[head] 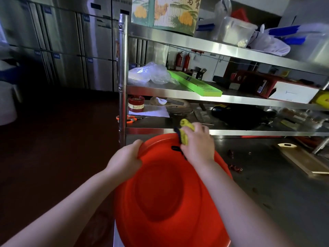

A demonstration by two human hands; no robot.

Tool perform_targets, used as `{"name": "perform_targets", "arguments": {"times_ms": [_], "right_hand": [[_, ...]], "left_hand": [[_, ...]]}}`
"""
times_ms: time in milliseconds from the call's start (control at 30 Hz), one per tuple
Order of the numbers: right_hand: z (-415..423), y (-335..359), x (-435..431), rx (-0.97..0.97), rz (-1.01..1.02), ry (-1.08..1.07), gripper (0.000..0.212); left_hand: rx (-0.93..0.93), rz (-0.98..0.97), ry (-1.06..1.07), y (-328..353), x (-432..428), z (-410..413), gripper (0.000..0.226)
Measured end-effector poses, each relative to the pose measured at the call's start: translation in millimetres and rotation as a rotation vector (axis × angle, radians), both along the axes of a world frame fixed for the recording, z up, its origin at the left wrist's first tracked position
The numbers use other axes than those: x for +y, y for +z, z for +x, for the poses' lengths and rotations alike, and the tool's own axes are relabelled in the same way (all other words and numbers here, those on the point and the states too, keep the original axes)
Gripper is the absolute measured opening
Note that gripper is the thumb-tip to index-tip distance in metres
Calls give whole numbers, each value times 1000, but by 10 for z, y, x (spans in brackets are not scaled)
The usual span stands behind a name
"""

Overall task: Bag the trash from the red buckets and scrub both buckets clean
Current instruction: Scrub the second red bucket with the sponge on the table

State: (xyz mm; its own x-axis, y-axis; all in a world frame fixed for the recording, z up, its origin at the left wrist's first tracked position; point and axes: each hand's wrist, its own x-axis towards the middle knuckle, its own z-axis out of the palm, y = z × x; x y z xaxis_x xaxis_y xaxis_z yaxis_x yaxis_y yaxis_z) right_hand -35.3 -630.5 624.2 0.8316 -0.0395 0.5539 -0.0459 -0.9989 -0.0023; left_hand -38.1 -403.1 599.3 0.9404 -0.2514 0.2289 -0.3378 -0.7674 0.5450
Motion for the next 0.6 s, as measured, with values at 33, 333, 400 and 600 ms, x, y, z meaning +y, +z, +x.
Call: {"name": "perform_targets", "arguments": {"times_ms": [33, 333, 400, 600], "right_hand": [[-14, -29, -122, 48, 64, -91, 56], [-176, -39, -583, 251, 248, -232, 60], [-134, 100, -529, 261, 178, -171, 59], [-9, 374, -18, 206, -184, 138, 50]], "left_hand": [[9, -16, 37, -11, 64, -8, 28], [26, 242, 138, 50, 100, -237, 43], [-108, 302, 154, 114, 61, -239, 55], [-168, 294, -23, 249, -406, 66, 37]]}}
